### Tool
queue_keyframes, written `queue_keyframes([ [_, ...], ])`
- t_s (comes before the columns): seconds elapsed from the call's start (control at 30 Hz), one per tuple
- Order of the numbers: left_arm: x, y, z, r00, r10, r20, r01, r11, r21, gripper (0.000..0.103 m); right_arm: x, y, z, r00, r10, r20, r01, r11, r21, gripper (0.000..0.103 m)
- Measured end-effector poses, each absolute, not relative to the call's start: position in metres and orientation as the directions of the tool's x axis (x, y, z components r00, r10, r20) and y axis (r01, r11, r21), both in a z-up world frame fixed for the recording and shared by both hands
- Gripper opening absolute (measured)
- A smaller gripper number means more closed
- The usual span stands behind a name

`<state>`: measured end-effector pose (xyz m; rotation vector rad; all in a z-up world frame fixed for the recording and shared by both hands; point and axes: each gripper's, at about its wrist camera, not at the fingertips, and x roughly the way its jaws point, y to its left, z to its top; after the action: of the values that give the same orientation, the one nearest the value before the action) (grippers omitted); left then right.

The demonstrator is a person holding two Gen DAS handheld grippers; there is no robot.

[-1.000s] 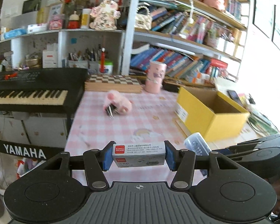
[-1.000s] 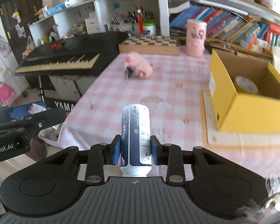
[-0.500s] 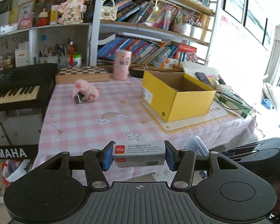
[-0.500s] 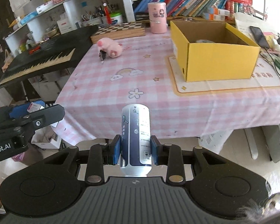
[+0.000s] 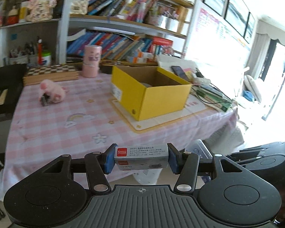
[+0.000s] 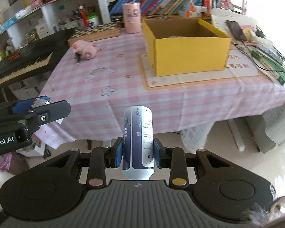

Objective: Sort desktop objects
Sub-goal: 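Carry the small box and glue bottle with both tools toward the yellow box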

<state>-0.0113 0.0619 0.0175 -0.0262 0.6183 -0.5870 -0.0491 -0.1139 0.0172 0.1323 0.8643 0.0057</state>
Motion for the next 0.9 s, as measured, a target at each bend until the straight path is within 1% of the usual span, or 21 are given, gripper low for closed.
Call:
queue_keyframes([
  [0.4,0.009,0.023,0.014,0.607,-0.566,-0.557,0.573,0.798,-0.187,0.053,-0.044,-0.148,0.015,0.646,0.018,-0.763,0.12,0.985,0.125,0.03],
  [0.9,0.05,-0.05,0.008,0.589,-0.541,-0.6,0.563,0.808,-0.176,0.053,-0.002,-0.221,0.008,0.625,0.053,-0.779,0.111,0.982,0.155,0.03],
])
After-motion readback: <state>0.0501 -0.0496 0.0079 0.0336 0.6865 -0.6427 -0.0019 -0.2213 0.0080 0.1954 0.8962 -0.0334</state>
